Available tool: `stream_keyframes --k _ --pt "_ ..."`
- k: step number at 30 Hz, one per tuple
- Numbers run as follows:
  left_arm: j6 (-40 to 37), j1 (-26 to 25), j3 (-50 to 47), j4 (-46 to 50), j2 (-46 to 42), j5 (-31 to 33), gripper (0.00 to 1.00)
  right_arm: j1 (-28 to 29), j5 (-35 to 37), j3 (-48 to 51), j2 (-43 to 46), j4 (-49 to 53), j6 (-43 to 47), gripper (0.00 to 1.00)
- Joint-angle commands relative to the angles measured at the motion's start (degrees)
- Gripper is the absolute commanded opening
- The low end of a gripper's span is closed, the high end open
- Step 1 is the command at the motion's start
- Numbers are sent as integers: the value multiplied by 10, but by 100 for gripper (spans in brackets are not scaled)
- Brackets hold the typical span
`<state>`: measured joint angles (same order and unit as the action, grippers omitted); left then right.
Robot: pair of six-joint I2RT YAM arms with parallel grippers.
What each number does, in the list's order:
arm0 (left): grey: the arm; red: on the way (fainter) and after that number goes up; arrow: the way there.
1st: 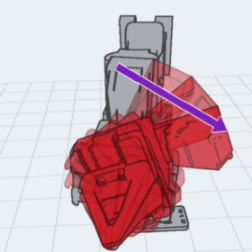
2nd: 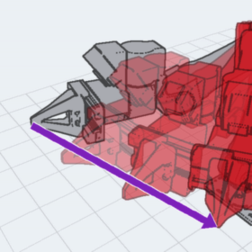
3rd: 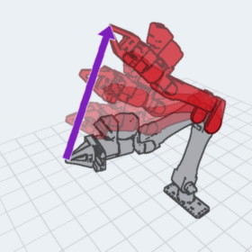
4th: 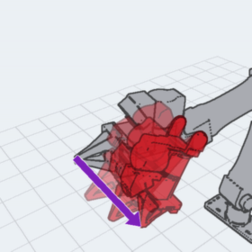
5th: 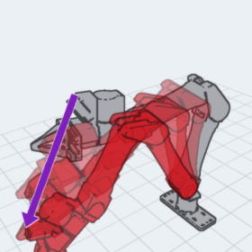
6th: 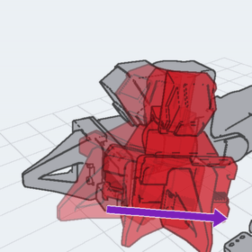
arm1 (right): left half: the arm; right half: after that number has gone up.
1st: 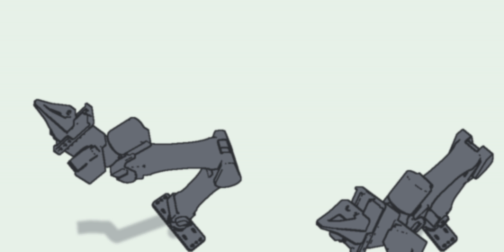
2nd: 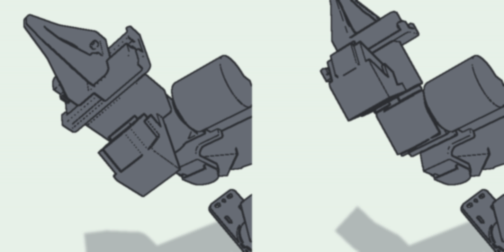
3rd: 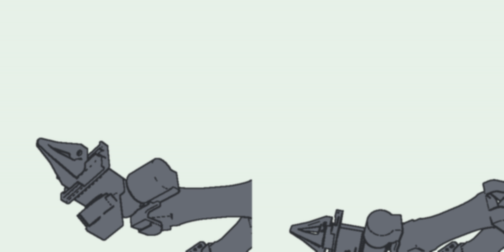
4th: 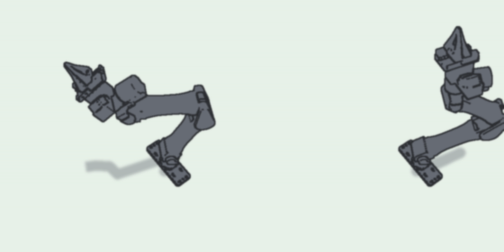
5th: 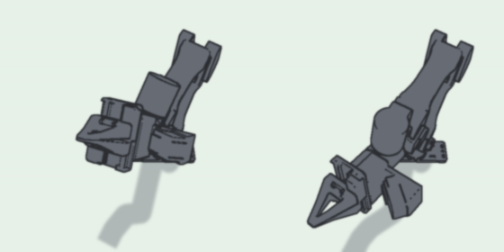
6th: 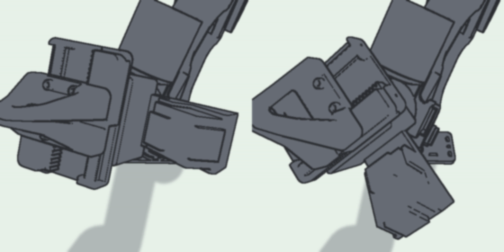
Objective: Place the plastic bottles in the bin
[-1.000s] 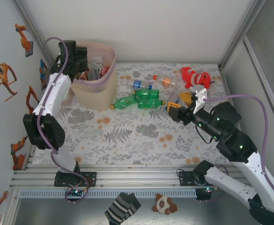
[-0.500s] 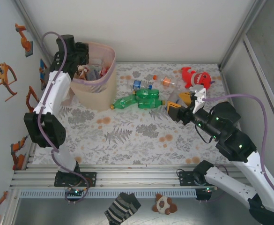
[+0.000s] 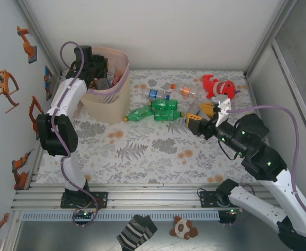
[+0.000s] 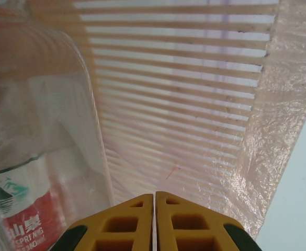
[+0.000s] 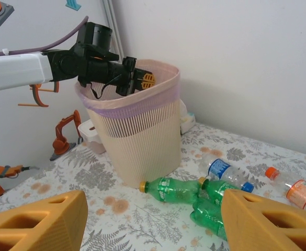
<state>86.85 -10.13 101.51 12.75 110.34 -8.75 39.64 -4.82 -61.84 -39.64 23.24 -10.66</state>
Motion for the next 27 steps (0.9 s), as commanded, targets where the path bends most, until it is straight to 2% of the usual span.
stream_keyframes --k 1,14,19,27 --pt "7 0 -18 39 32 -4 9 5 10 1 5 -7 3 67" --pt "-11 -17 -3 65 49 -19 8 4 2 3 -5 -22 2 68" --pt "-13 -16 -17 37 27 -17 9 4 -3 -3 -12 -23 2 68" --pt "-95 -16 25 45 -40 20 14 4 1 -10 -20 -23 5 67"
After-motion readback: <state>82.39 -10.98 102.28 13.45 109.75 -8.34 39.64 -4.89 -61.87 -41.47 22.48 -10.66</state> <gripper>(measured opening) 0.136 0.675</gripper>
